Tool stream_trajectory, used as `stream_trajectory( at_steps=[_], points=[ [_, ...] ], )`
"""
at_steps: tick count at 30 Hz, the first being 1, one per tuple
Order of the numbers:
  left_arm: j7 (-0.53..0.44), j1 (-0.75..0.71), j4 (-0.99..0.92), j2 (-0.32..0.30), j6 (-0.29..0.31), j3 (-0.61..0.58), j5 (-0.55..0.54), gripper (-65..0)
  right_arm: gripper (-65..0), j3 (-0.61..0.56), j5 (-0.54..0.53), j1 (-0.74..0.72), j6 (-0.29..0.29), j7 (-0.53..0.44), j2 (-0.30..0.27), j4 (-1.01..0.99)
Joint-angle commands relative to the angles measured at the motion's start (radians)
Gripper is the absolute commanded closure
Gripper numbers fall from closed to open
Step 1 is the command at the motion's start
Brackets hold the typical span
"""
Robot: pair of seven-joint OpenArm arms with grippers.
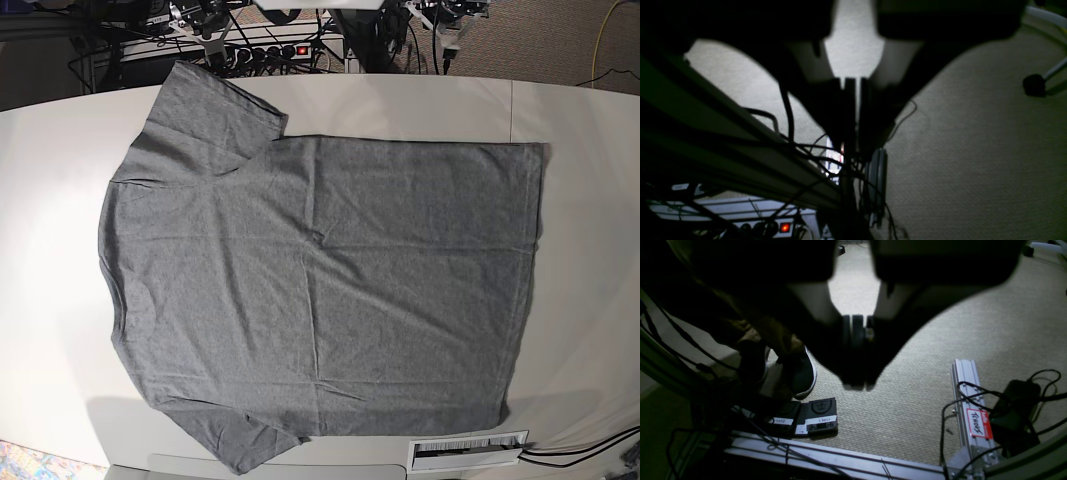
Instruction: Fold the T-shirt properly
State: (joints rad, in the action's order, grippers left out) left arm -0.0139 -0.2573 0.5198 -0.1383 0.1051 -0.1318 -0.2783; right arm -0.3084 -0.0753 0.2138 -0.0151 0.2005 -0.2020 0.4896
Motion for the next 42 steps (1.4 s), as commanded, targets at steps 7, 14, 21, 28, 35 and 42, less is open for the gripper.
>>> stream_trajectory(
  at_steps=[7, 14, 21, 28, 35, 42],
  points=[
    [-0.013, -0.009, 0.006, -0.003, 0.007, -0.003, -0.003, 0.0, 0.0, 0.002, 0.004, 0.005, 0.007, -0.010, -0.012, 0.006],
    [-0.012, -0.013, 0.006, -0.004, 0.007, -0.003, -0.002, 0.0, 0.0, 0.002, 0.004, 0.006, -0.002, 0.011, -0.012, 0.007],
    [-0.032, -0.071, 0.025, -0.019, 0.007, -0.003, -0.002, 0.0, 0.0, 0.002, 0.004, 0.037, -0.122, 0.008, -0.039, 0.008],
    [-0.039, -0.196, 0.138, -0.052, 0.007, -0.003, -0.003, 0.0, 0.0, 0.002, 0.004, 0.118, -0.128, 0.013, -0.121, 0.067],
    [-0.039, -0.341, 0.304, -0.070, 0.008, -0.003, 0.022, 0.0, 0.0, 0.002, 0.004, 0.270, -0.128, 0.043, -0.227, 0.283],
    [-0.040, -0.497, 0.516, -0.120, 0.007, -0.003, 0.084, 0.0, 0.0, 0.002, 0.005, 0.457, -0.127, 0.039, -0.361, 0.579]
  ],
)
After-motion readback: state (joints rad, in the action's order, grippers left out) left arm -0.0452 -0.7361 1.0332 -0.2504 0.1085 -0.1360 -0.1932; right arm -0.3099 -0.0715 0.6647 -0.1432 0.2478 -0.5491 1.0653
